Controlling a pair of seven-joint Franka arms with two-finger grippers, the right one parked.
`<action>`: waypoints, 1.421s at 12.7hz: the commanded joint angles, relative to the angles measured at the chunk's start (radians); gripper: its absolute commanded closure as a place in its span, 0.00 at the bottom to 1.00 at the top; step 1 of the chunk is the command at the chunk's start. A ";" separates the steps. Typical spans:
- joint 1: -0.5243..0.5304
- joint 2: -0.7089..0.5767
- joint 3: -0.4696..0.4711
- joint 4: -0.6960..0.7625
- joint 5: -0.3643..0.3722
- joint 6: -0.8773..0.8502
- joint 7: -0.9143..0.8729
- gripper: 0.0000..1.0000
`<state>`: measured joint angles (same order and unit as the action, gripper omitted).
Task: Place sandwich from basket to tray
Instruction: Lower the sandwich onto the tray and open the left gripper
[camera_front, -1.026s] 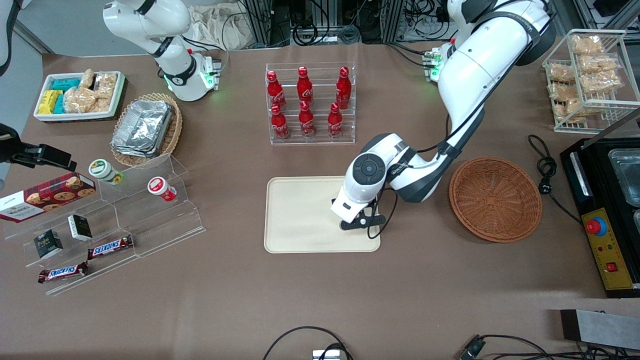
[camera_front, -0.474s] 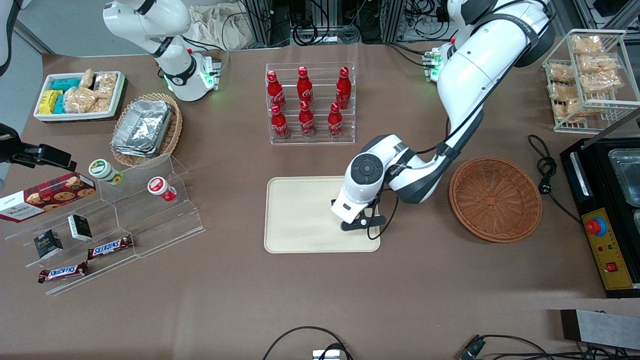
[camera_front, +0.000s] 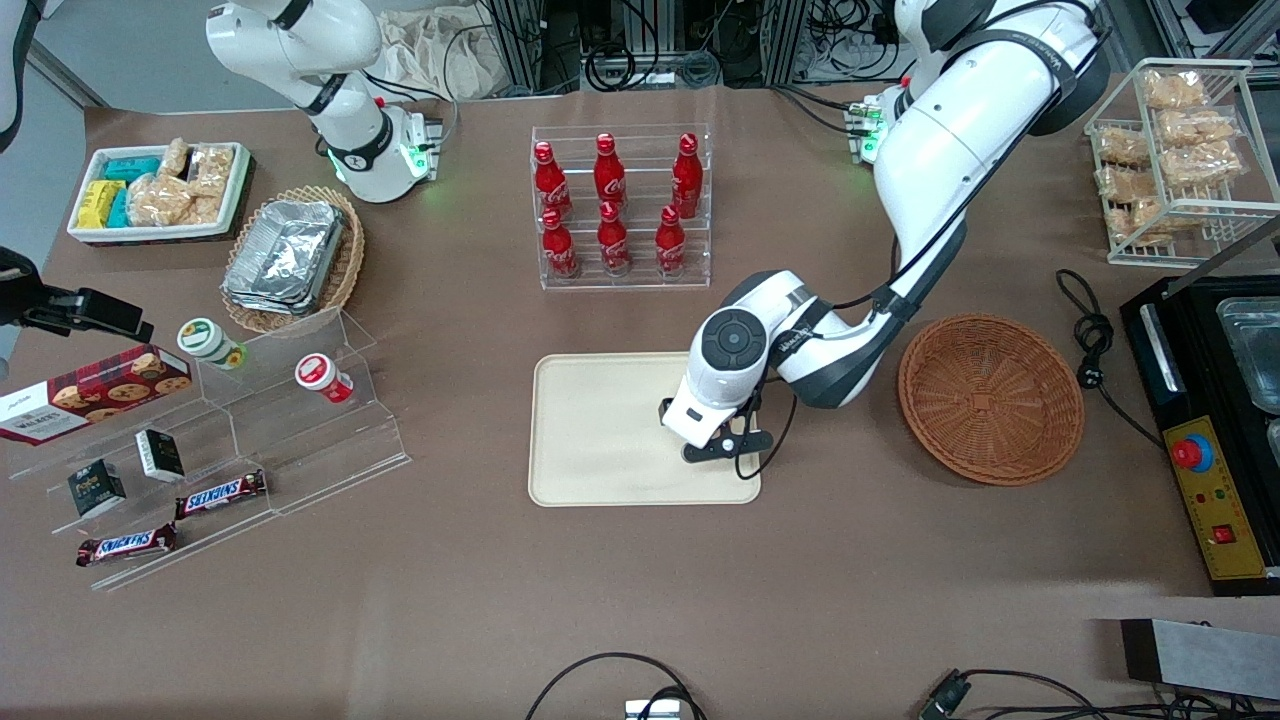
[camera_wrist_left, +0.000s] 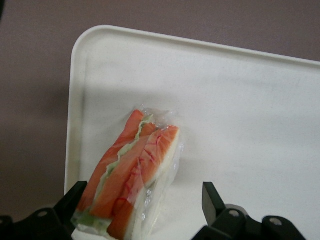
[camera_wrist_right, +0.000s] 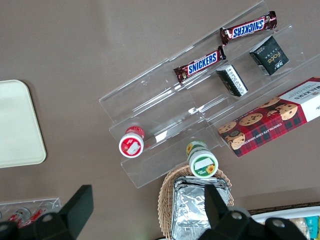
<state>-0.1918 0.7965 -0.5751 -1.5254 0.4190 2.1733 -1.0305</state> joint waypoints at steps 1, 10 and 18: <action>-0.014 0.009 0.004 0.022 0.023 -0.001 -0.025 0.00; -0.009 -0.026 0.003 0.013 0.020 -0.070 -0.040 0.00; 0.000 -0.204 0.001 0.019 -0.017 -0.202 -0.042 0.00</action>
<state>-0.1906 0.6515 -0.5764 -1.4998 0.4187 1.9943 -1.0523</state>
